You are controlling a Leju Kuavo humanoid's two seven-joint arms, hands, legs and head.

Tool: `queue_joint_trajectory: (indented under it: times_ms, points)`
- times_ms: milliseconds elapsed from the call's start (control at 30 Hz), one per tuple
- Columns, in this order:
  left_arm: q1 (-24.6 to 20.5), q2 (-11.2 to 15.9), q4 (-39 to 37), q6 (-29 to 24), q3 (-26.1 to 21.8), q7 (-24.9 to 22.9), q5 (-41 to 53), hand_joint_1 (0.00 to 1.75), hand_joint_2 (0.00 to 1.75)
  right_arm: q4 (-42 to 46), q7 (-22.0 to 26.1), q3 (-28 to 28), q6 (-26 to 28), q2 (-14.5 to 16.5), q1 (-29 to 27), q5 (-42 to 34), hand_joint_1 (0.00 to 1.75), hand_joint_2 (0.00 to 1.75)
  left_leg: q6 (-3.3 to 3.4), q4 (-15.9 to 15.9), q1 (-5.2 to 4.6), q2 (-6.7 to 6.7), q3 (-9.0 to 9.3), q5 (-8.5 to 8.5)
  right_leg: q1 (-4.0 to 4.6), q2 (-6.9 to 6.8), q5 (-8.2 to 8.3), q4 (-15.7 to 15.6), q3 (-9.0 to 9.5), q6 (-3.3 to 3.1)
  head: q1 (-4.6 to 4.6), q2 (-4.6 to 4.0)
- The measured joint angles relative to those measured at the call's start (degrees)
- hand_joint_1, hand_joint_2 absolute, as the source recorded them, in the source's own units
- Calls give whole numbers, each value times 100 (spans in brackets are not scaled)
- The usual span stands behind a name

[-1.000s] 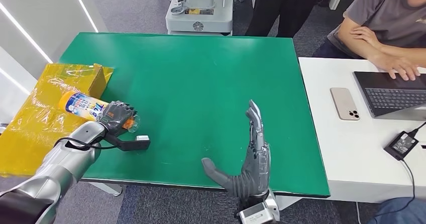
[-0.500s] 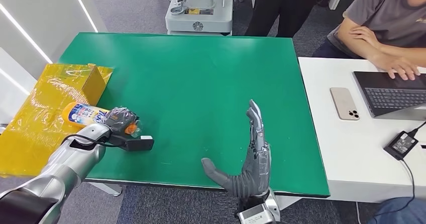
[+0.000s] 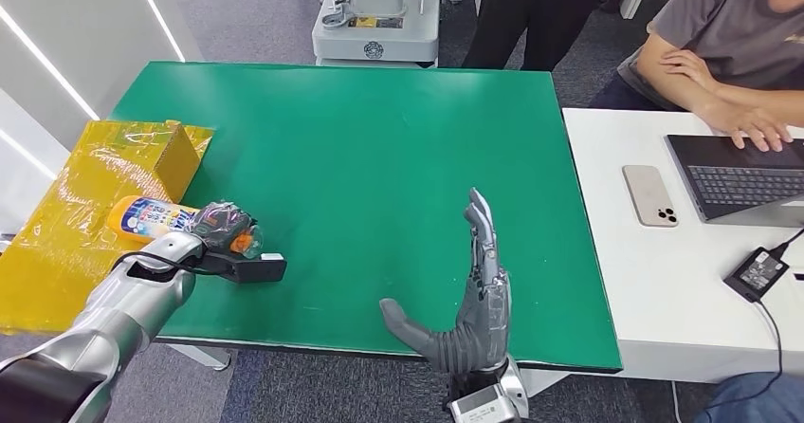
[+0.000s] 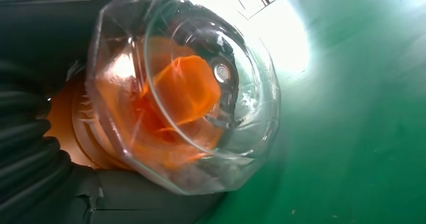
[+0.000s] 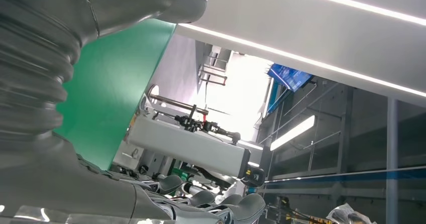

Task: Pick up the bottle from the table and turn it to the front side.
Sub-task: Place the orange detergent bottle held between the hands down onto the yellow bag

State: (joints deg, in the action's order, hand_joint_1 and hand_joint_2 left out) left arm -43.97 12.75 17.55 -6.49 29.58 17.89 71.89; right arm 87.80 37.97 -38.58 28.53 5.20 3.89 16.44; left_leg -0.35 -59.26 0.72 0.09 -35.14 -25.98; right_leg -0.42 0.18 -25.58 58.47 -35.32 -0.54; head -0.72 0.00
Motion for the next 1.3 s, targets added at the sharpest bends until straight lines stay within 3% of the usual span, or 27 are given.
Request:
queue_joint_trajectory:
  times_ms: [67, 100, 833, 1300]
  points:
    - [0, 3, -1, 19, -1, -17, -9, 9, 175, 0, 0, 0, -7, 0, 1, -10, 0, 175, 0, 0, 0, 0, 0, 0, 0, 0, 0, 0, 0, 0, 0, 0]
    - [0, 5, -2, 45, -1, -39, -13, 0, 175, -1, 0, 0, -9, 0, 1, -12, 0, 175, 0, 0, 0, 0, 0, 0, 0, 0, 0, 0, 0, 0, -1, 0]
    - [-84, 93, -15, 115, -26, -208, 3, 0, 175, -2, 2, 0, -78, 1, 84, -82, 0, 175, -2, 2, 0, 2, 16, 1, 0, 2, 0, 2, 13, -1, 1, 0]
    - [-246, 361, -24, 164, -29, -207, 219, 0, 175, -2, 79, 0, 52, 0, 61, -149, 0, 175, -6, 2, 1, 0, 12, 4, 1, 2, 0, 1, 8, -1, 1, 0]
